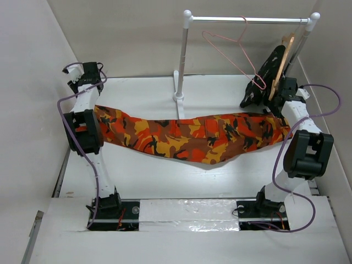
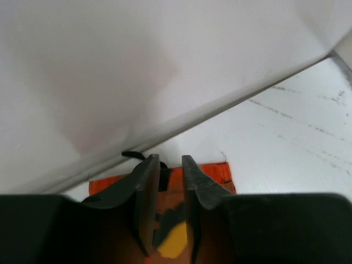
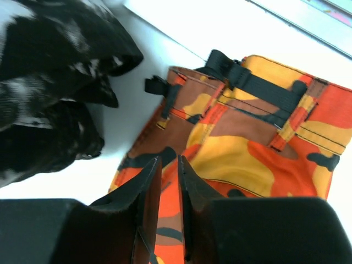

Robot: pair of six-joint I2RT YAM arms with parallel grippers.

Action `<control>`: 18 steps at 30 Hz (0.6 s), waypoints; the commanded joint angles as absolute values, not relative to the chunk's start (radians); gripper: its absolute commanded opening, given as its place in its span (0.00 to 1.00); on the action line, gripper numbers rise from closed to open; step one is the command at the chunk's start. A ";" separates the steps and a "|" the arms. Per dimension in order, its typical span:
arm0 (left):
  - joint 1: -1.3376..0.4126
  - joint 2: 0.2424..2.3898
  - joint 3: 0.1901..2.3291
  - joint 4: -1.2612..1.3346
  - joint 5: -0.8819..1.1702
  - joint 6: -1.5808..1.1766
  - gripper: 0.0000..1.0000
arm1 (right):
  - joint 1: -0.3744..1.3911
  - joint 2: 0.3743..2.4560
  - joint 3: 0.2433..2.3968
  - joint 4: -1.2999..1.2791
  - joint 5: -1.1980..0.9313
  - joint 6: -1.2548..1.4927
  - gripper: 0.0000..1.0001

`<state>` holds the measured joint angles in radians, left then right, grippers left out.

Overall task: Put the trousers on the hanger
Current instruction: Fold the trousers at the center of the board.

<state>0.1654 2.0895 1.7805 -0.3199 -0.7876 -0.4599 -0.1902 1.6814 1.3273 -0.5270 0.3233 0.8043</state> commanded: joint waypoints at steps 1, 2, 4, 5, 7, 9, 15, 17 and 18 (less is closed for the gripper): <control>0.124 2.071 1.909 -0.217 -0.772 -0.358 0.45 | -0.176 1.622 1.355 -0.445 0.368 0.839 0.30; 0.124 2.080 1.910 -0.219 -0.761 -0.329 0.53 | -0.176 1.621 1.345 -0.437 0.365 0.839 0.30; 0.114 2.108 1.982 -0.265 -0.765 -0.343 0.58 | -0.176 1.585 1.303 -0.420 0.339 0.862 0.39; 0.114 2.108 1.988 -0.299 -0.749 -0.356 0.59 | -0.176 1.565 1.280 -0.402 0.324 0.867 0.45; 0.114 2.086 1.950 -0.313 -0.750 -0.377 0.59 | -0.176 1.496 1.217 -0.332 0.264 0.880 0.59; 0.114 2.056 1.861 -0.313 -0.753 -0.396 0.59 | -0.176 1.447 1.116 -0.296 0.220 0.894 0.66; 0.124 1.783 1.432 -0.181 -0.721 -0.466 0.46 | -0.176 1.159 0.763 -0.134 0.147 0.858 0.72; 0.158 1.740 1.362 -0.196 -0.671 -0.520 0.34 | -0.176 1.035 0.683 -0.098 0.088 0.838 0.70; 0.175 1.726 1.306 -0.193 -0.645 -0.549 0.30 | -0.166 0.990 0.616 -0.095 0.077 0.827 0.62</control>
<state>0.1280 1.8469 1.3811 -0.2317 -0.6960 -0.4595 -0.1814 1.1076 0.7132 -0.2089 0.1509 0.8581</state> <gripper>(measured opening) 0.325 0.645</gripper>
